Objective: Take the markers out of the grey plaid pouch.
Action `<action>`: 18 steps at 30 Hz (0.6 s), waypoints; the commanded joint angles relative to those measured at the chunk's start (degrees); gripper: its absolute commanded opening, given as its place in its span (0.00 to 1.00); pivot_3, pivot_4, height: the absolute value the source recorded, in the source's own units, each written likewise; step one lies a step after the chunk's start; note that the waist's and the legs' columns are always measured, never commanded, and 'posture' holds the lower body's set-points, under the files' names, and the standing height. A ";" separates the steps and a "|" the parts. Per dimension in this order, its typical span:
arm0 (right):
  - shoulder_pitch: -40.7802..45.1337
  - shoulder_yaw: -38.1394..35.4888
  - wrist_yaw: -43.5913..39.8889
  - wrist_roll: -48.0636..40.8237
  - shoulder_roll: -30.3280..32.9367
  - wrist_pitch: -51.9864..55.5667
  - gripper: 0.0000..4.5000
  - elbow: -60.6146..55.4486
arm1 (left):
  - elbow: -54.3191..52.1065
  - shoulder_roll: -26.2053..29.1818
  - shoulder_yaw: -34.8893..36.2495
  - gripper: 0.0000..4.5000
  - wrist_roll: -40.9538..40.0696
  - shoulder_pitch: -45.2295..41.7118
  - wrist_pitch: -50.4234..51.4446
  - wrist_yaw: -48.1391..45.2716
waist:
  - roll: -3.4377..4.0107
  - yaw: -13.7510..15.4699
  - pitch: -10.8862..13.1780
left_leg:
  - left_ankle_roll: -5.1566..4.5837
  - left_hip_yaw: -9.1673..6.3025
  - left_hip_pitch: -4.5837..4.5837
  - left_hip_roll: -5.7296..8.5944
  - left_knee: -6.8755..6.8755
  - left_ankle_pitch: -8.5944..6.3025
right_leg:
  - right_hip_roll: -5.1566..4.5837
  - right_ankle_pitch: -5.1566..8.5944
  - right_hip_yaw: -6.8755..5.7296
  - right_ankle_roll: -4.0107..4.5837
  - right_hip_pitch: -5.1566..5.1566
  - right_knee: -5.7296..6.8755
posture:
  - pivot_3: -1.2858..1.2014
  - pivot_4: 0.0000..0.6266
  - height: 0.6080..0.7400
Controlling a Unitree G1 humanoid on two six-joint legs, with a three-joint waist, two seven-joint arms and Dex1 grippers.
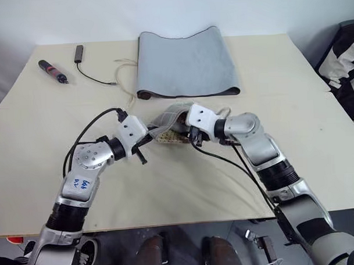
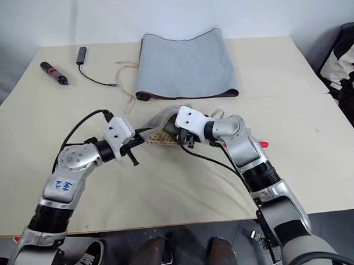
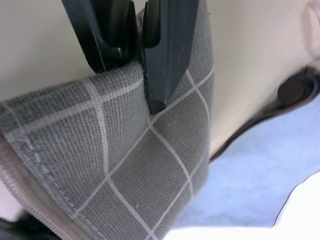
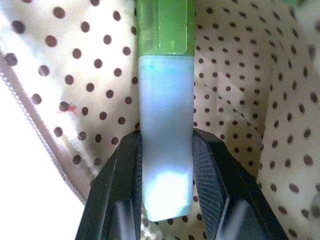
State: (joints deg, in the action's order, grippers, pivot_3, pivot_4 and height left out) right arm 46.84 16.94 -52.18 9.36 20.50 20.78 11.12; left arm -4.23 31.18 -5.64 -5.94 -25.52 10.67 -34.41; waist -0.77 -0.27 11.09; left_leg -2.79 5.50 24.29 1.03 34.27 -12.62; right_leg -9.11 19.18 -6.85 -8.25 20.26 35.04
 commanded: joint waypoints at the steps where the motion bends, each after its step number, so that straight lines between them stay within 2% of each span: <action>1: 2.55 -0.57 -0.73 0.37 3.32 -2.19 0.23 -4.20 | 0.03 0.25 0.20 0.00 4.76 0.54 -4.30 2.99 | 0.00 0.10 0.00 | 0.00 -0.01 0.00 0.00 0.02 0.00 | -0.01 0.00 -0.01 0.00 -0.01 0.00 | 0.52 0.24 1.00; 9: 2.02 -2.02 -4.67 -2.96 8.29 1.57 0.23 -9.97 | 2.89 -0.56 2.46 0.00 7.72 0.54 -7.45 7.30 | 0.00 0.00 0.00 | 0.07 0.02 -0.02 0.05 0.06 -0.02 | -0.14 0.00 -0.02 0.00 0.03 0.12 | 0.52 0.24 1.00; 13: 0.28 -4.82 -8.56 -7.89 12.02 2.17 0.23 -12.74 | 3.91 0.17 3.95 0.00 6.97 0.55 -8.32 6.60 | -0.01 0.12 0.00 | -0.04 0.03 -0.01 0.06 0.10 0.04 | -0.17 0.00 -0.06 0.00 0.03 0.17 | 0.52 0.24 1.00; 18: -3.27 -8.68 -12.36 -13.74 17.01 5.88 0.23 -17.03 | 4.70 0.10 10.01 0.00 -2.75 0.51 -3.27 1.58 | -0.02 0.17 0.01 | -0.08 0.01 -0.01 0.06 0.14 0.05 | -0.23 0.00 -0.16 0.01 -0.01 0.16 | 0.52 0.24 1.00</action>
State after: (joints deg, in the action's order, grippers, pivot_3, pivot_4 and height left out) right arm 44.09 10.62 -63.48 -2.53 35.71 25.95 -3.17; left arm 1.26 31.09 1.53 -4.59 -24.74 5.93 -31.14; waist -0.79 -0.10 11.10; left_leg -2.88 5.51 24.28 1.09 34.43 -12.58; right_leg -9.36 19.17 -7.04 -8.25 20.23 35.20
